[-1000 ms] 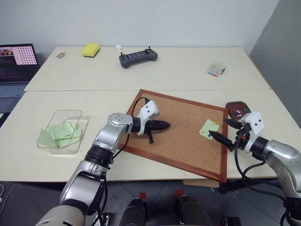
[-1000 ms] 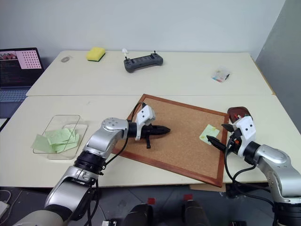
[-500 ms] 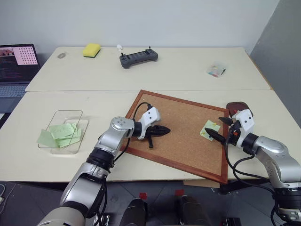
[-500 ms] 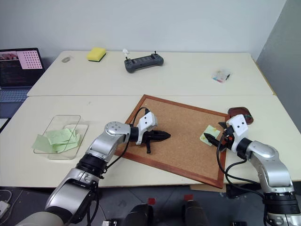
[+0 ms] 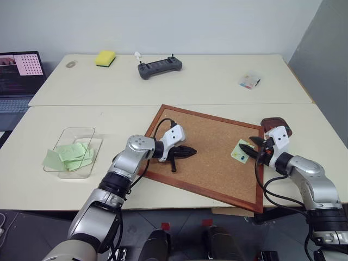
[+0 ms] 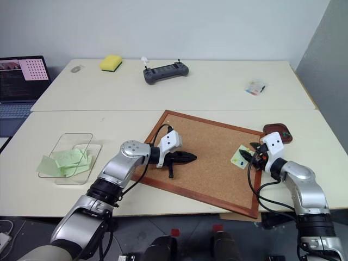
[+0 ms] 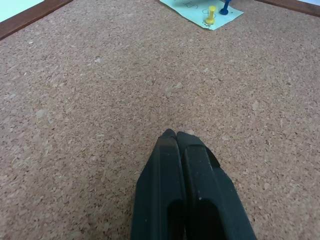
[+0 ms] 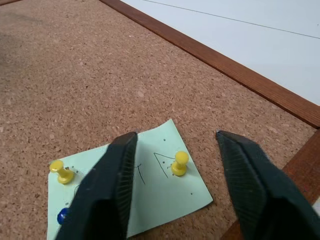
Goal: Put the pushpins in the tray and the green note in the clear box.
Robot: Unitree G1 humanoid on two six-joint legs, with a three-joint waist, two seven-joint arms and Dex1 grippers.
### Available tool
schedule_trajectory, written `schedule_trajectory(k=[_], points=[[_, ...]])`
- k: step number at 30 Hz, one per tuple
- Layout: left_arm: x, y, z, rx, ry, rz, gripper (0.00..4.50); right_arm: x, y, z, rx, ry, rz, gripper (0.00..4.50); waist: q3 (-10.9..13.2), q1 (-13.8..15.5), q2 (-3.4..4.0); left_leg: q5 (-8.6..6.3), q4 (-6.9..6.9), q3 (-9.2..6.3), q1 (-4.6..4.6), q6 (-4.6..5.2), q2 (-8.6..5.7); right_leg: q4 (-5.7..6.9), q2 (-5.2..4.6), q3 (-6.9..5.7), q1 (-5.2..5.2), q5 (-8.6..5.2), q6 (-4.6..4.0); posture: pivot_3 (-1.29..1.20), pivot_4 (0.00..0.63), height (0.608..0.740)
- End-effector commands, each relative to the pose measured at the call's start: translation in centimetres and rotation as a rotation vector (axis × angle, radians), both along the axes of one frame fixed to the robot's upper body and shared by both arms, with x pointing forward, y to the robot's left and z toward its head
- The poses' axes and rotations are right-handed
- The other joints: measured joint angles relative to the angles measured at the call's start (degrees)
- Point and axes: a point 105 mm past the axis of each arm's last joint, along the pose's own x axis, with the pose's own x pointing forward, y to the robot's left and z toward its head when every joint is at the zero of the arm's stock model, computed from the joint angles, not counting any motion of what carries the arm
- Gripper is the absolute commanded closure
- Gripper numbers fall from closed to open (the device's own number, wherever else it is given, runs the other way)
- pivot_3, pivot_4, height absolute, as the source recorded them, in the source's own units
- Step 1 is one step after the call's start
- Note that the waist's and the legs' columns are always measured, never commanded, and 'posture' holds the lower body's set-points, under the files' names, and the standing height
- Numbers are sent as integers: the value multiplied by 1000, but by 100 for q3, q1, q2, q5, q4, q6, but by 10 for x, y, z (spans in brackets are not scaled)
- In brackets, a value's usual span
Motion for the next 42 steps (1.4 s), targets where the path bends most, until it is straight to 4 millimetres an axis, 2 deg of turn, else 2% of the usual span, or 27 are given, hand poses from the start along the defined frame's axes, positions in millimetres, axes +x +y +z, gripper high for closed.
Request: schedule_trajectory(k=[1, 9, 16, 24, 31, 36, 42], points=[[3, 5, -11, 64, 7, 29, 4500, 1, 1, 7, -13, -41, 14, 2882, 0, -1, 0, 0, 0, 0, 1, 0, 0, 1, 0, 0, 0, 0, 0, 0, 150, 740], [9, 6, -16, 98, -8, 55, 4500, 1, -2, 9, -13, -50, 8, 4456, 0, 4, 1, 1, 4, 0, 20, 1, -1, 2, 0, 2, 20, 1, 2, 0, 150, 740], [18, 7, -22, 117, 0, 113, 4500, -4, -1, 13, -10, -59, 20, 4494, -2, 7, 4, 3, 5, -5, 41, 4, -3, 1, 0, -2, 45, 2, 5, 0, 150, 740], [16, 7, -26, 130, 22, 109, 4500, -9, 4, 38, 56, -137, 15, 4494, -7, 11, 13, 4, 3, -11, 41, 6, -2, 1, 0, -6, 46, 2, 6, 0, 150, 740], [16, 7, -30, 148, 29, 121, 4500, -12, 3, 47, 72, -157, 3, 4494, -11, 7, 14, 4, 4, -11, 66, 6, -3, -4, 1, -5, 74, 2, 8, 0, 150, 740], [16, 7, -30, 153, 32, 121, 4500, -4, -12, 57, 67, -189, -71, 4494, -12, 8, 16, 4, 3, -8, 72, 6, -3, -4, 1, -3, 78, 2, 8, 0, 150, 740], [13, 6, -31, 159, 42, 111, 4500, 25, -54, 67, 8, -236, -331, 4494, -14, 7, 18, 5, 3, 0, 75, 8, -3, -4, 1, 4, 78, 2, 8, 0, 150, 740]])
